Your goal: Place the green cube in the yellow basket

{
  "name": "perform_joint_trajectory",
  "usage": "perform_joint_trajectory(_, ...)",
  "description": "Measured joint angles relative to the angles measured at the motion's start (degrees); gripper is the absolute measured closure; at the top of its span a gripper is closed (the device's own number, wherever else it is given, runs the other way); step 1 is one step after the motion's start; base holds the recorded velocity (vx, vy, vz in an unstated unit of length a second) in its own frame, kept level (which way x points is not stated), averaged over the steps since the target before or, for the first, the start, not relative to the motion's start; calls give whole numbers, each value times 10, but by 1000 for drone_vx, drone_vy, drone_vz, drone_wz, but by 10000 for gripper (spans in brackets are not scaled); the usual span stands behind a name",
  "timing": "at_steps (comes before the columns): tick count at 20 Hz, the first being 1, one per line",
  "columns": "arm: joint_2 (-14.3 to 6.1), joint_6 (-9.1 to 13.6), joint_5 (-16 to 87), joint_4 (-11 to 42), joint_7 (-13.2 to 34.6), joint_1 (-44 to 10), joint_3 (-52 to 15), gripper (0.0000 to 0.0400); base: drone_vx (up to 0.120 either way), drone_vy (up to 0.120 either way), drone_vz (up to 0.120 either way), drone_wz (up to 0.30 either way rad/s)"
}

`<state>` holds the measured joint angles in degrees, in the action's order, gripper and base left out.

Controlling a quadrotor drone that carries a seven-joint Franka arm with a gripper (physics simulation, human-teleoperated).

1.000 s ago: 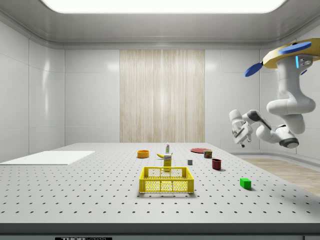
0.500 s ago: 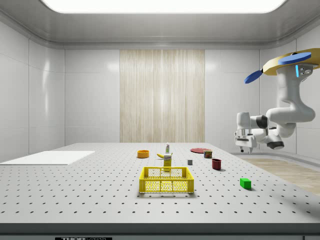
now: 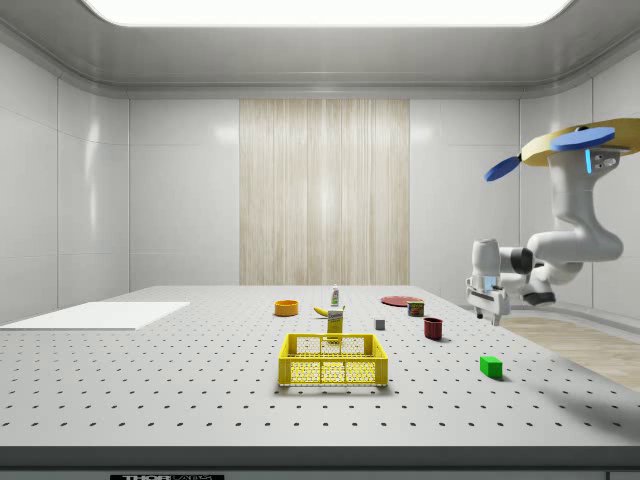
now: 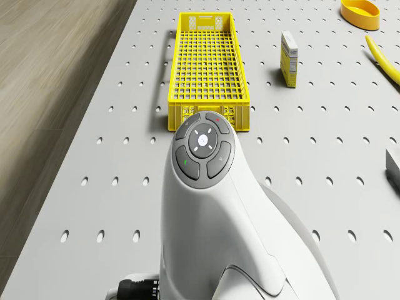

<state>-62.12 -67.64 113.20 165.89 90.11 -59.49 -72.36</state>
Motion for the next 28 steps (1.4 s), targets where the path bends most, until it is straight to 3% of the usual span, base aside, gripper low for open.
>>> perform_joint_trajectory(17, -51, -42, -25, -3, 21, -24, -19, 0, -12, 9, -118, 0)
perform_joint_trajectory(28, -91, -94, 9, -13, 24, -29, 25, 0, 0, 0, 0, 0)
